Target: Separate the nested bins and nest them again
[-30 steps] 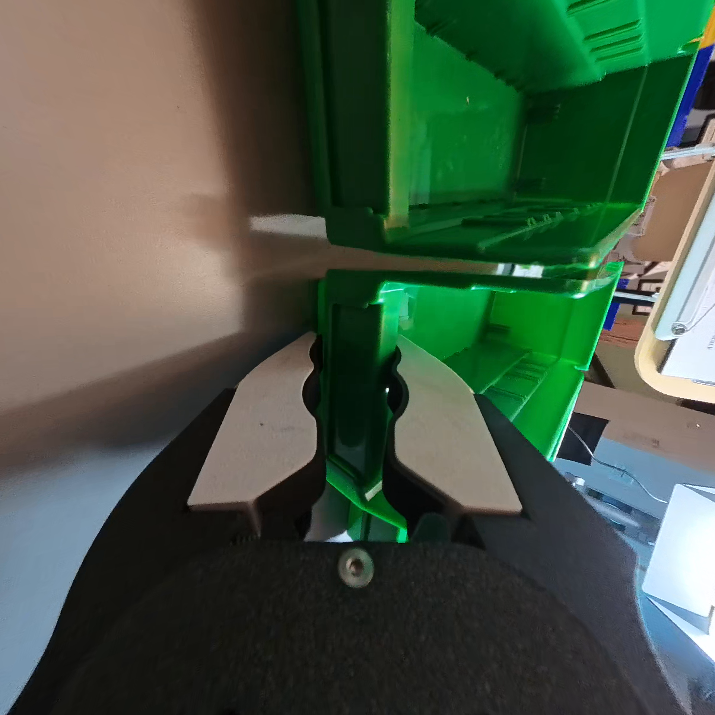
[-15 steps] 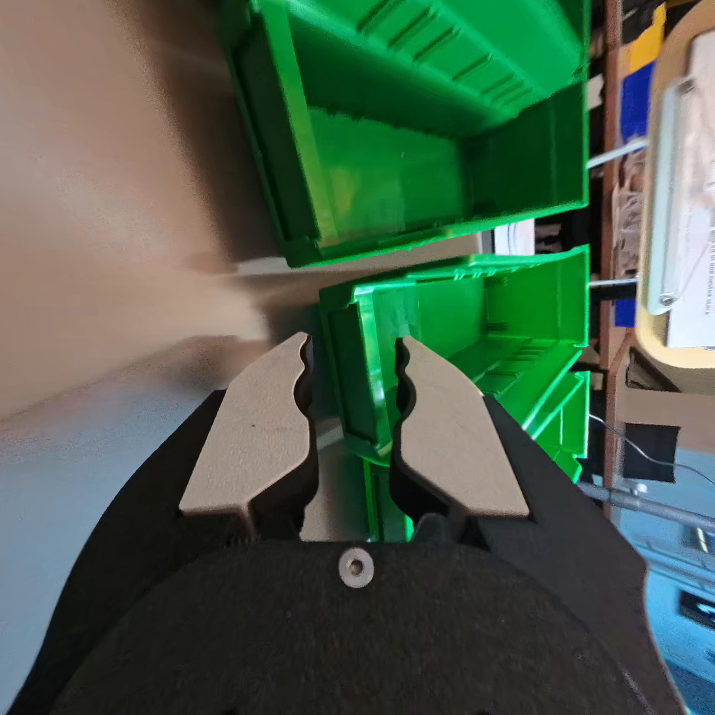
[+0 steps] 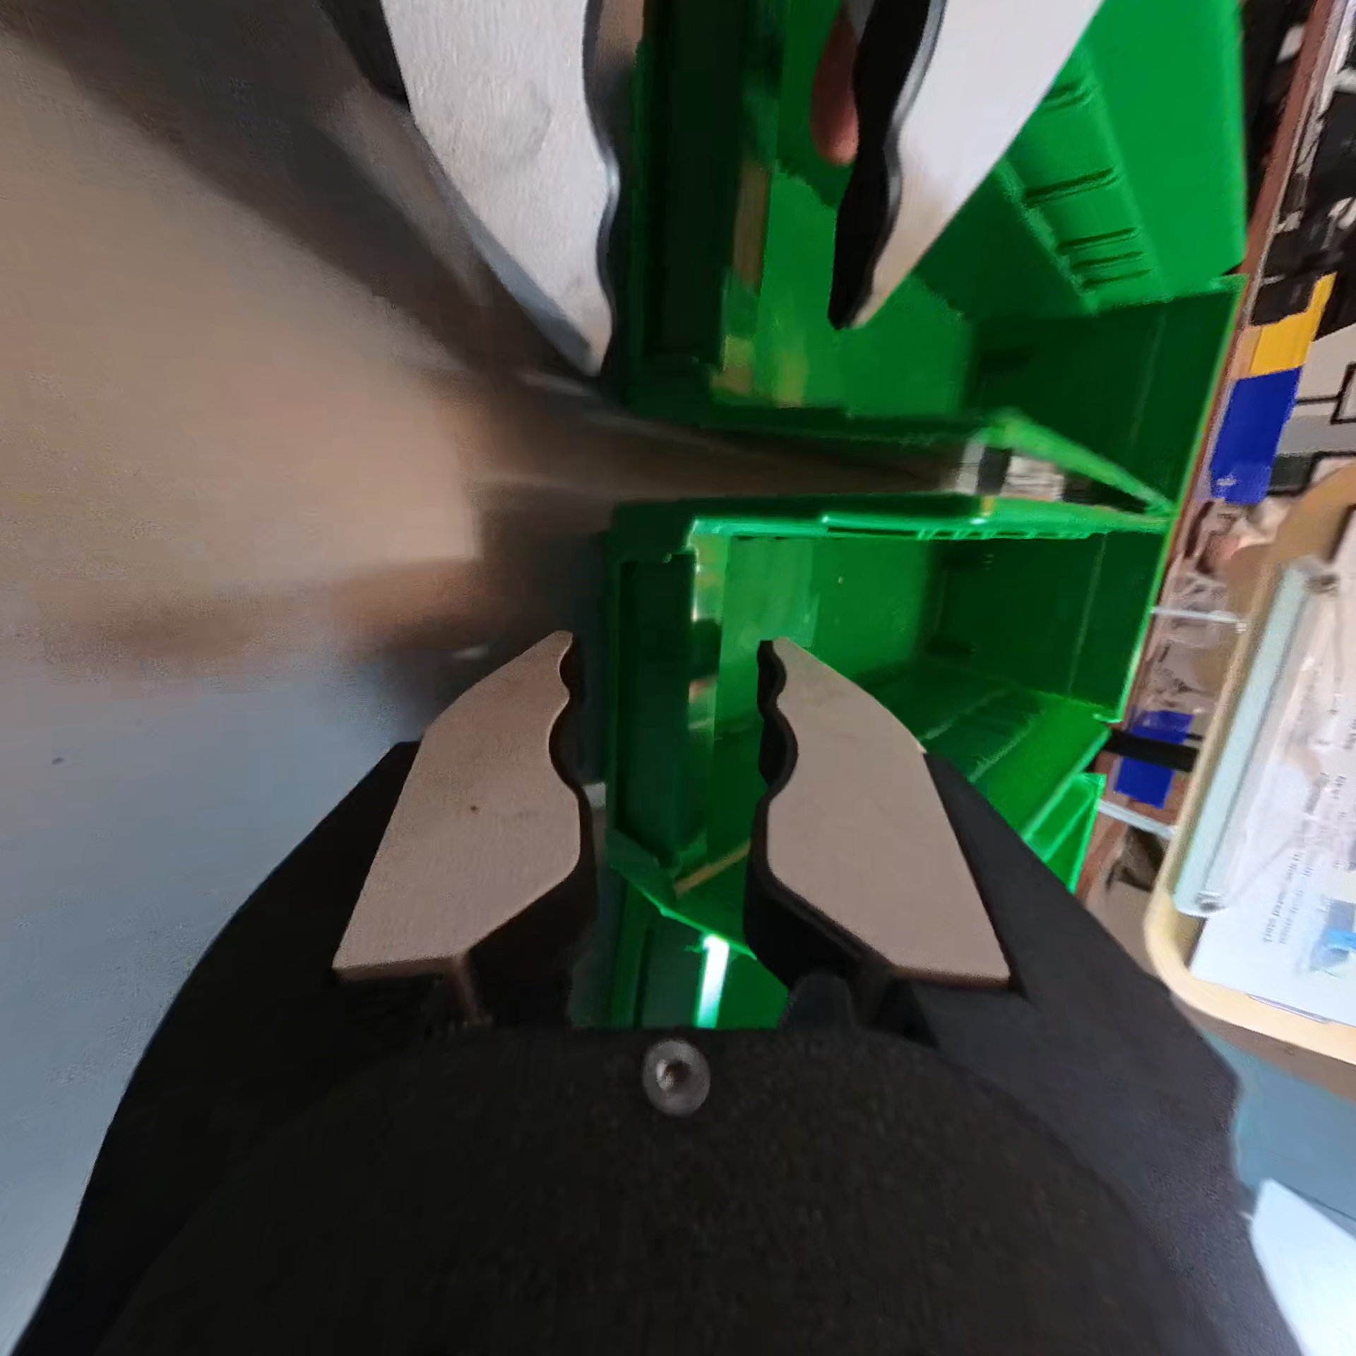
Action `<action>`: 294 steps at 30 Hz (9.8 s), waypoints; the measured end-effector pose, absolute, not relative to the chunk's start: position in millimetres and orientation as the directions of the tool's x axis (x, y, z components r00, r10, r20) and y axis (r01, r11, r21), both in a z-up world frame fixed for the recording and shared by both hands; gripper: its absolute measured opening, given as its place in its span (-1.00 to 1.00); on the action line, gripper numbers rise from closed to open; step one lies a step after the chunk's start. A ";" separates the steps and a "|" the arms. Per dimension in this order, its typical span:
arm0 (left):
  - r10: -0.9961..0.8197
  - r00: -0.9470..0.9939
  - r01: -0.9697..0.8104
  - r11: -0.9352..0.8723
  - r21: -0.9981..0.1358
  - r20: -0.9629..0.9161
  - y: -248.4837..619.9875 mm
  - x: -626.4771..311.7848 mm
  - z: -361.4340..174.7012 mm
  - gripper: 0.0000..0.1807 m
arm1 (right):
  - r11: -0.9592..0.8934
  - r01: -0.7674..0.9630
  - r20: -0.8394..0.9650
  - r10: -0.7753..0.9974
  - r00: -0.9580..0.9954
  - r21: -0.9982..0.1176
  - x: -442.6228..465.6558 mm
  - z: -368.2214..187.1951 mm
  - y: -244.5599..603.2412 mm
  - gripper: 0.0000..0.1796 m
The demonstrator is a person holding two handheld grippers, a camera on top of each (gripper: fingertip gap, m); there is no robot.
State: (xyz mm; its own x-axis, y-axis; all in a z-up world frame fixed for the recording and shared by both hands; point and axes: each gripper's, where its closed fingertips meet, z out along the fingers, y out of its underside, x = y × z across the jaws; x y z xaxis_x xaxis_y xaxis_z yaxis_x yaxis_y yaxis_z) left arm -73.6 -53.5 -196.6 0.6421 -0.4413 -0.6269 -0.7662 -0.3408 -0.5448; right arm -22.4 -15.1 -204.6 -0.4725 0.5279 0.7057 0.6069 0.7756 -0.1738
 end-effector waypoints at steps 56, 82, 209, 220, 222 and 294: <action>0.040 0.999 -0.010 -0.254 -0.967 -0.021 -157.7 -151.9 -136.6 -0.25 | -0.048 0.254 0.144 0.718 0.681 -0.966 260.4 -124.2 49.9 -0.12; 0.038 0.998 -0.034 -0.224 -0.974 -0.044 -151.7 -151.8 -133.8 -0.19 | 0.003 0.391 0.229 0.815 0.532 -0.921 220.9 -144.4 49.2 -0.17; -0.069 0.993 -0.105 -0.228 -0.968 -0.092 -155.2 -130.9 -143.1 -0.25 | 0.633 0.763 0.705 0.602 -0.374 -0.135 -42.5 -217.7 2.7 -0.67; -0.074 0.992 -0.113 -0.248 -0.962 -0.098 -153.0 -129.8 -147.0 -0.26 | 0.704 0.650 0.695 0.619 -0.365 -0.285 -12.9 -149.2 -54.3 -0.67; -0.075 0.992 -0.114 -0.248 -0.962 -0.098 -152.9 -129.6 -147.0 -0.26 | 0.724 0.617 0.714 0.605 -0.353 -0.308 -7.9 -124.6 -64.2 -0.67; -0.629 0.576 -0.800 -0.564 -0.204 -0.522 -50.2 -120.3 -212.5 -0.43 | 0.053 0.199 0.126 0.918 0.377 -0.978 213.3 -132.2 43.9 -0.56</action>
